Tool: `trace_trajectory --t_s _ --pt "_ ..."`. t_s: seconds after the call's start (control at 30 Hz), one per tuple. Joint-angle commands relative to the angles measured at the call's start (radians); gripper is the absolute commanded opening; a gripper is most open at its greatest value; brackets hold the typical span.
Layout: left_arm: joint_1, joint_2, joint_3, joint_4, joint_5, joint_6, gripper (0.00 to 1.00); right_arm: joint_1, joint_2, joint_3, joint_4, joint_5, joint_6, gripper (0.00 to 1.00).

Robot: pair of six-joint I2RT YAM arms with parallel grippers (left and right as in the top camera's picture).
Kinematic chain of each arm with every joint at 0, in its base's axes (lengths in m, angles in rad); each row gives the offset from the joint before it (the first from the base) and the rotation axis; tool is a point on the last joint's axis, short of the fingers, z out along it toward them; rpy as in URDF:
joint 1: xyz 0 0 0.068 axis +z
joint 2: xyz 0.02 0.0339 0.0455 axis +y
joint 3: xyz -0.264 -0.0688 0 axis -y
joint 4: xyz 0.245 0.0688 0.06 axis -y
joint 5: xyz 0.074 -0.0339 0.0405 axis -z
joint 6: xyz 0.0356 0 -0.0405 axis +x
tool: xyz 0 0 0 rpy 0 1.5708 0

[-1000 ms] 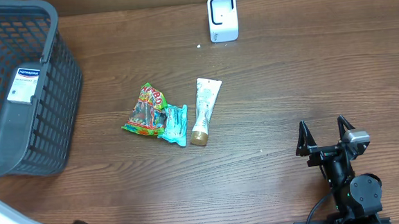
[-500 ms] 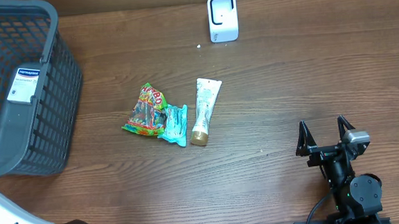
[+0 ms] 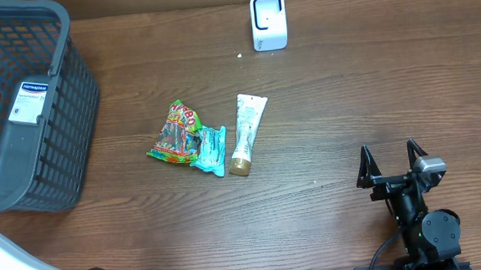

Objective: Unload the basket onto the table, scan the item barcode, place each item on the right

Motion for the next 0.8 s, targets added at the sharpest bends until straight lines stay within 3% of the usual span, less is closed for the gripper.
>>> trace_trajectory --t_s 0.0,0.23,0.37,0.77 --pt "-0.001 0.083 -0.050 0.002 0.070 -0.031 0.04 0.004 -0.009 -0.010 0.004 0.006 -0.004 1.00" --pt "0.004 0.162 -0.050 -0.052 0.092 -0.033 0.04 0.004 -0.009 -0.010 0.004 0.006 -0.004 1.00" --pt "0.020 0.143 -0.050 -0.100 0.016 -0.115 0.04 0.004 -0.009 -0.010 0.004 0.006 -0.004 1.00" --pt "0.026 0.077 -0.050 -0.141 -0.003 -0.125 0.04 0.004 -0.009 -0.010 0.004 0.006 -0.004 1.00"
